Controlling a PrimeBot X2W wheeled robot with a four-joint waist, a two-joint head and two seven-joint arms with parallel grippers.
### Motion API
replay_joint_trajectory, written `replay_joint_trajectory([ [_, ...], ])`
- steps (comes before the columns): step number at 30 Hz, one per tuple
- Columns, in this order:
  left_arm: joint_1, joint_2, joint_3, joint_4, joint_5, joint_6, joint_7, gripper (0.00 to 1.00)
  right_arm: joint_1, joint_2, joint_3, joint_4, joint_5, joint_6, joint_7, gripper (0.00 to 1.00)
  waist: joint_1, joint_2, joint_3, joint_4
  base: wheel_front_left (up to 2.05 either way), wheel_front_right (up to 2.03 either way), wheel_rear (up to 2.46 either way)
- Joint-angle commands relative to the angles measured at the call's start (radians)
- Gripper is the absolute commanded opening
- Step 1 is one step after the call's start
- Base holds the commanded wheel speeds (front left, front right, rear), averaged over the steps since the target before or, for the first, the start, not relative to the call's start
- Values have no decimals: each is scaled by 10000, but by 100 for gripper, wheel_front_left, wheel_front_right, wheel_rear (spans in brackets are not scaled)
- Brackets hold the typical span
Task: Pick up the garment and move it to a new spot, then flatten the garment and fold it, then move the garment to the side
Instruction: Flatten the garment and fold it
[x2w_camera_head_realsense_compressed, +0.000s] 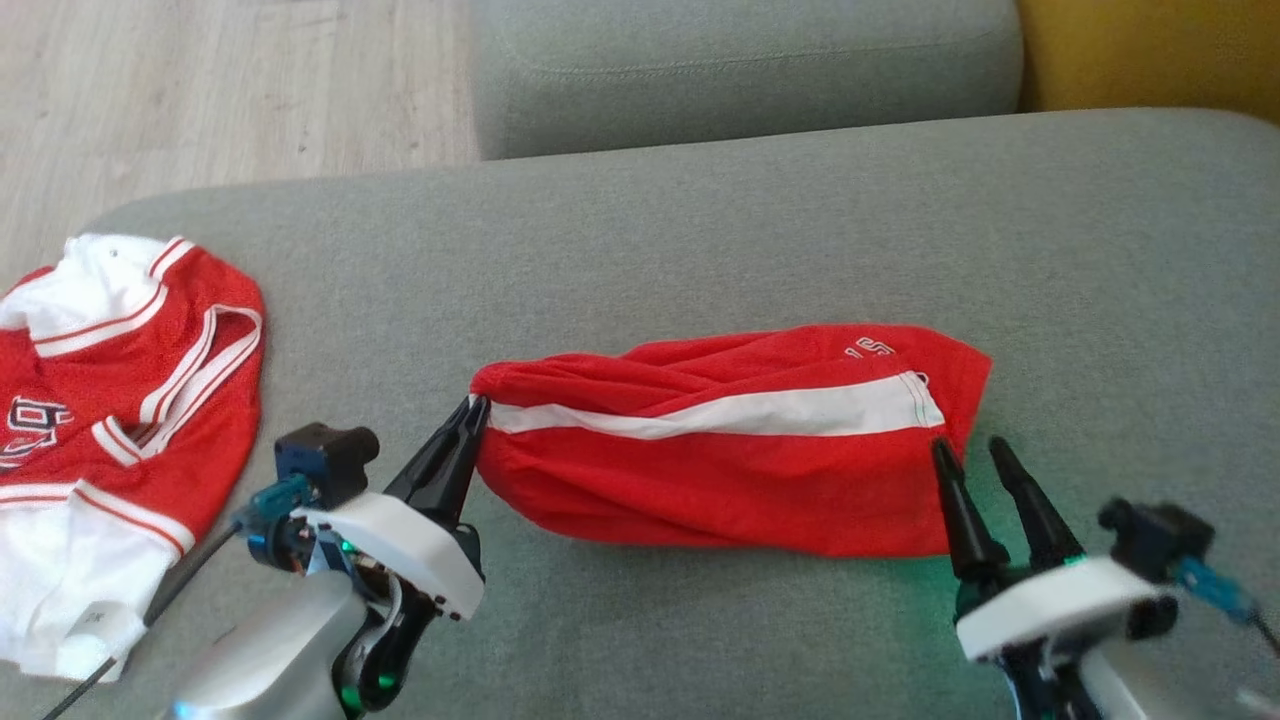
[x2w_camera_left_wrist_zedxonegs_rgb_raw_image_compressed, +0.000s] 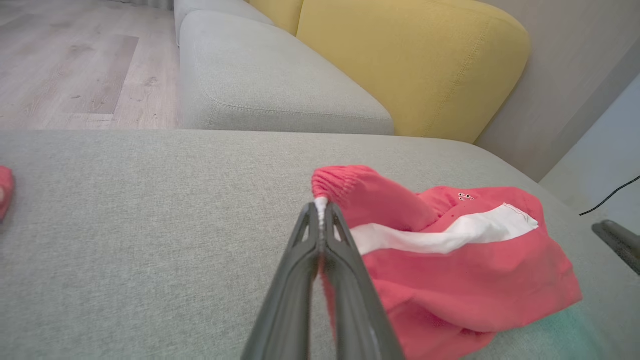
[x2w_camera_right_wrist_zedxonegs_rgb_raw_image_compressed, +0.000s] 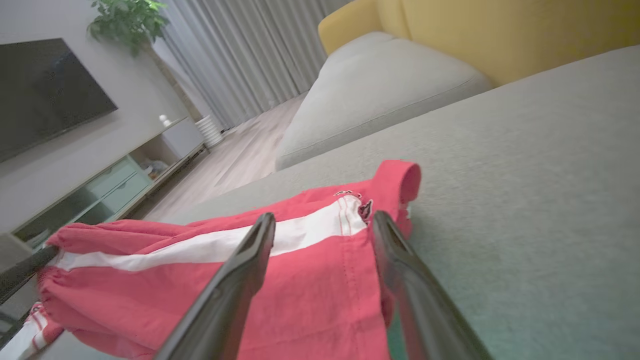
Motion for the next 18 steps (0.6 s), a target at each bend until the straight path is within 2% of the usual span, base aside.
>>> replay_joint_trajectory([
  [1, -296, 393, 508, -409, 104, 154, 17, 0, -787, -430, 645, 98, 452, 77, 188, 100, 0, 0, 77, 81, 0, 0, 0],
  [6, -182, 495, 443, -753, 155, 337, 94, 0, -2080, -897, 1549, 1050, 1465, 77, 1003, 100, 0, 0, 174, 186, 0, 0, 0],
  [12, -243, 516, 365, -935, 223, 417, 199, 0, -3130, -1049, 2247, 2229, 2413, 77, 2056, 100, 0, 0, 334, 323, 0, 0, 0],
  [18, -277, 488, 300, -977, 260, 444, 234, 0, -3681, -1108, 2856, 2589, 3154, 77, 2212, 100, 0, 0, 438, 381, 0, 0, 0],
])
